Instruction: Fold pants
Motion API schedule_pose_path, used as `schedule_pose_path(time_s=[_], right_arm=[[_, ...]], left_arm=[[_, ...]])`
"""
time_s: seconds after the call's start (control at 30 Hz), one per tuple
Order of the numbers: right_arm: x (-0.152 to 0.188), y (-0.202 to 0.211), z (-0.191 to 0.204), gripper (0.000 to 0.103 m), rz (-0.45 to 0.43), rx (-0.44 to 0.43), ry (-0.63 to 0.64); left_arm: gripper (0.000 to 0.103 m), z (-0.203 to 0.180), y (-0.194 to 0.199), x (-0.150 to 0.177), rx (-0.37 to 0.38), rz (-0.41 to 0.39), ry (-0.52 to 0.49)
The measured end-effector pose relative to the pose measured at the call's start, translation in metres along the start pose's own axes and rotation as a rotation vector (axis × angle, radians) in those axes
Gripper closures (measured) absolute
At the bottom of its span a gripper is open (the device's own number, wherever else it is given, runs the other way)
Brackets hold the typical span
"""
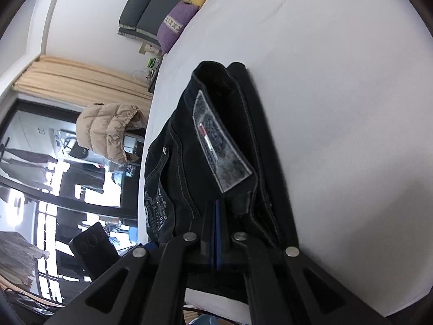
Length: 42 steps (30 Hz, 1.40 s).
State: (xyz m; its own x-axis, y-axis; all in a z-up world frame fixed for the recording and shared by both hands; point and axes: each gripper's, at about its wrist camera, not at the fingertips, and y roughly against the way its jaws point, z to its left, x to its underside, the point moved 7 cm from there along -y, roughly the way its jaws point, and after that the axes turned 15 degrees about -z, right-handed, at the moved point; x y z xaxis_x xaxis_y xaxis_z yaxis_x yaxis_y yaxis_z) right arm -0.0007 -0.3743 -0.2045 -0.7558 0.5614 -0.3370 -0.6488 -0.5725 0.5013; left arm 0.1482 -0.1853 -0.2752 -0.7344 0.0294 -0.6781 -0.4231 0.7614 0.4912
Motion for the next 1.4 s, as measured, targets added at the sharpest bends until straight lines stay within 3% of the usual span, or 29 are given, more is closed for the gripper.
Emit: schedule_pose_path(time_s=[0.1,0.23,0.33,0.53,0.6,0.67,0.7,0.73,0.8,0.93,0.97,1.0,1.03,1.07,1.1,1.27,1.4], right_arm=[[0.002,-0.001,-0.007,0.103,-0.04,-0.032,-0.017],[0.005,0.0,-0.006,0.103,-0.063,-0.065,0.022],[0.006,0.0,-0.007,0.103,-0.066,-0.06,0.029],[0.008,0.004,0.001,0.103,-0.064,-0.024,0.037],[0.005,0.008,0.013,0.094,-0.051,0.011,0.05],[0.0,0.016,0.029,0.048,-0.061,-0.002,0.083],[-0.006,0.023,0.039,0.041,-0.088,-0.003,0.114],[-0.011,0.028,0.044,0.036,-0.111,-0.001,0.138],[-0.026,0.035,0.05,0.035,-0.141,0.015,0.171],[-0.045,0.024,0.032,0.034,-0.086,0.121,0.177],[-0.047,0.018,0.029,0.034,-0.06,0.128,0.179],[-0.048,0.012,0.027,0.034,-0.028,0.129,0.183],[-0.048,0.006,0.024,0.034,-0.004,0.133,0.186],[-0.047,0.0,0.02,0.034,0.022,0.141,0.189],[-0.047,-0.009,0.015,0.034,0.047,0.153,0.185],[-0.047,-0.03,0.012,0.034,0.076,0.145,0.168],[-0.041,-0.038,0.02,0.032,0.111,0.147,0.209]], left_arm=[[0.086,-0.016,-0.022,-0.008,-0.029,0.005,-0.057],[0.086,-0.013,-0.029,-0.01,-0.031,0.021,-0.034],[0.086,-0.017,-0.033,-0.011,-0.075,0.038,-0.08],[0.086,-0.018,-0.026,-0.013,-0.111,0.054,-0.075],[0.086,-0.02,-0.026,-0.014,-0.126,0.061,-0.085],[0.086,-0.021,-0.028,-0.016,-0.139,0.066,-0.082],[0.086,-0.022,-0.028,-0.017,-0.147,0.07,-0.086],[0.086,-0.024,-0.028,-0.018,-0.159,0.077,-0.097],[0.086,-0.028,-0.025,-0.022,-0.177,0.075,-0.108],[0.086,-0.031,-0.002,-0.047,-0.222,0.003,-0.109],[0.083,-0.028,0.006,-0.055,-0.233,-0.026,-0.092],[0.069,-0.02,0.014,-0.064,-0.257,-0.052,-0.067],[0.052,-0.011,0.017,-0.069,-0.285,-0.063,-0.046],[0.017,0.001,0.018,-0.072,-0.32,-0.068,-0.023],[0.008,0.01,0.018,-0.072,-0.339,-0.071,-0.001],[0.008,0.044,-0.017,-0.06,-0.307,0.021,0.179],[0.008,0.045,-0.037,-0.06,-0.309,0.055,0.17]])
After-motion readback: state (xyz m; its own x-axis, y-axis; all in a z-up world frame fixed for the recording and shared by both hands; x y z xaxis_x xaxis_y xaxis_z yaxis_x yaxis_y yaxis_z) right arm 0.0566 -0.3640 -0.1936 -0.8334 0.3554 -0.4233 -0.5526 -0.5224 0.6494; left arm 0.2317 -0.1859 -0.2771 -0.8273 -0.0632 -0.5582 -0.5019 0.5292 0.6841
